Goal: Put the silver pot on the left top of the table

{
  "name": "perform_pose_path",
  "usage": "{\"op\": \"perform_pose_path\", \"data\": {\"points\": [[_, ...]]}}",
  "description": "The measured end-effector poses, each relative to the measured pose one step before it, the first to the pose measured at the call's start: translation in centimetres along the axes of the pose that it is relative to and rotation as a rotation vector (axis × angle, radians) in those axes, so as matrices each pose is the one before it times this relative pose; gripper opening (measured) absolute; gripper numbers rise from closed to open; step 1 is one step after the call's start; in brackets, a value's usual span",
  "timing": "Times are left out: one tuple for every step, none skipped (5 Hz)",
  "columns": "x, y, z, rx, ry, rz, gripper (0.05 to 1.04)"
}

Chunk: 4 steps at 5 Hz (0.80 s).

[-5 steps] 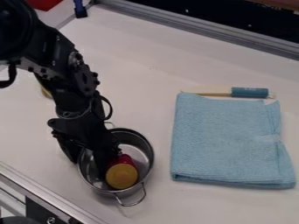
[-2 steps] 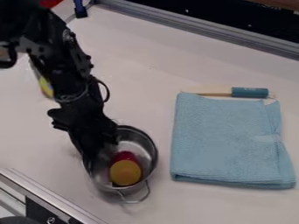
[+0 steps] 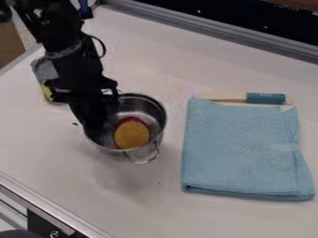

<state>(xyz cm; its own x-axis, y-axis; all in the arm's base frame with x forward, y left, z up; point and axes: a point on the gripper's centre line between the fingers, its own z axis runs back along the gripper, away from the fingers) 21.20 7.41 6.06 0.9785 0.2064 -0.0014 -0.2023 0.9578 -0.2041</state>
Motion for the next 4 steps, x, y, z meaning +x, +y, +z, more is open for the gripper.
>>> {"op": "perform_pose_path", "data": {"points": [[2.873, -0.209, 1.625, -0.0424, 0.0006, 0.1088, 0.056], [3.918, -1.153, -0.175, -0.0068, -0.0495, 0.1335, 0.056], [2.466, -1.946, -0.853, -0.0055, -0.0269, 0.0905, 0.056], [2.658, -0.719, -0.795, -0.0017, -0.0524, 0.1216, 0.056]]}}
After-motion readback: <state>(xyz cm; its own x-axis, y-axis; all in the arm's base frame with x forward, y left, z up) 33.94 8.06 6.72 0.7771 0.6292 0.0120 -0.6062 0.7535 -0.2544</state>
